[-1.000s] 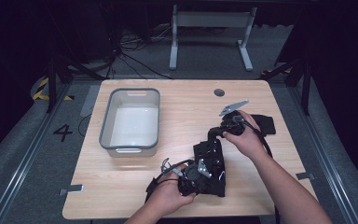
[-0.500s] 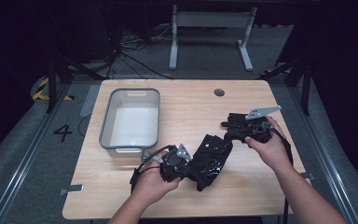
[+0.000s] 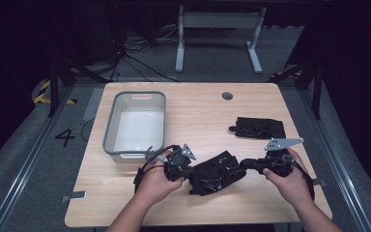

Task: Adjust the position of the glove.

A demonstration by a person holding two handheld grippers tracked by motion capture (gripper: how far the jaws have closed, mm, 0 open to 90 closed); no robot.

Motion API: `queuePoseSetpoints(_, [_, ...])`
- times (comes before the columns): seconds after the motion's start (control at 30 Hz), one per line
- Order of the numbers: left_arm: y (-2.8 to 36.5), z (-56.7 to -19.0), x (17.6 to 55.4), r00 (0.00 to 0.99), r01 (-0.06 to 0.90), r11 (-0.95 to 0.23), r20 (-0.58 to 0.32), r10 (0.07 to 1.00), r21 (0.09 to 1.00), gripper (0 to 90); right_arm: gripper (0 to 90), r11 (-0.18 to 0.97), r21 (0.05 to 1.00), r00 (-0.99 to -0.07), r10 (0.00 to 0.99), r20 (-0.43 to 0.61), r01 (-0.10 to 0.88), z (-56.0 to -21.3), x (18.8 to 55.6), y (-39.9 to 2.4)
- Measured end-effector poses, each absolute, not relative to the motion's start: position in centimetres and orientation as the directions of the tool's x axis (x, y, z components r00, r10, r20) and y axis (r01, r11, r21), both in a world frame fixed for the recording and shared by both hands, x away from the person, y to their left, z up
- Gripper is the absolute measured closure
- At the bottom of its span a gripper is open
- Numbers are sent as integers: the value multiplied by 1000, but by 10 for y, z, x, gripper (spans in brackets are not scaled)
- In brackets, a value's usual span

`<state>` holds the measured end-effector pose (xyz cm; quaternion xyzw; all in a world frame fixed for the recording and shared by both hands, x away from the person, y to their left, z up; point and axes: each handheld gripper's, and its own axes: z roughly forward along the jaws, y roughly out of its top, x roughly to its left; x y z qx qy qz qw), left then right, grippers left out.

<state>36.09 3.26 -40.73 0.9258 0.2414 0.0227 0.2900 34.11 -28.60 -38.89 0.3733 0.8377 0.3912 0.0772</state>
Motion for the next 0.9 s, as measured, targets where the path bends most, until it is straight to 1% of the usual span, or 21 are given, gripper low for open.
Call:
queuePoseSetpoints(0.07, [28,-412,363,886,428,-727,-91,455,537,836,865,405,702,-695,696,180,586,-397,335,-288])
queuePoseSetpoints(0.2, [21,-420,370,893,418,-745,-82,443,520,837,862,400,685,-674,717,180,609,-409,324,-288])
queuePoseSetpoints(0.33, [15,-423,374,894,405,-763,-41,447,503,834,859,399,659,-650,738,182,638,-417,316,-284])
queuePoseSetpoints(0.4, [15,-424,377,892,407,-758,-42,450,509,792,851,396,652,-634,754,170,646,-420,313,-285])
queuePoseSetpoints(0.43, [16,-424,377,888,411,-753,-37,459,514,741,827,382,649,-620,763,180,658,-421,311,-286])
queuePoseSetpoints(0.53, [19,-421,377,879,412,-738,-21,476,535,683,754,361,652,-601,779,182,666,-421,307,-290])
queuePoseSetpoints(0.6, [21,-418,374,876,412,-725,-21,482,552,680,723,358,669,-597,786,159,651,-418,304,-293])
queuePoseSetpoints(0.67, [22,-414,371,872,422,-709,-39,487,565,680,727,354,690,-601,786,147,632,-414,303,-296])
queuePoseSetpoints(0.73, [23,-410,366,874,426,-708,-55,483,563,711,740,361,698,-613,777,142,619,-411,304,-297])
queuePoseSetpoints(0.83, [25,-403,361,874,425,-694,-61,483,581,723,765,376,703,-625,770,125,603,-410,307,-297])
queuePoseSetpoints(0.9, [26,-398,357,870,435,-675,-85,485,596,719,781,387,695,-633,764,126,606,-410,309,-298])
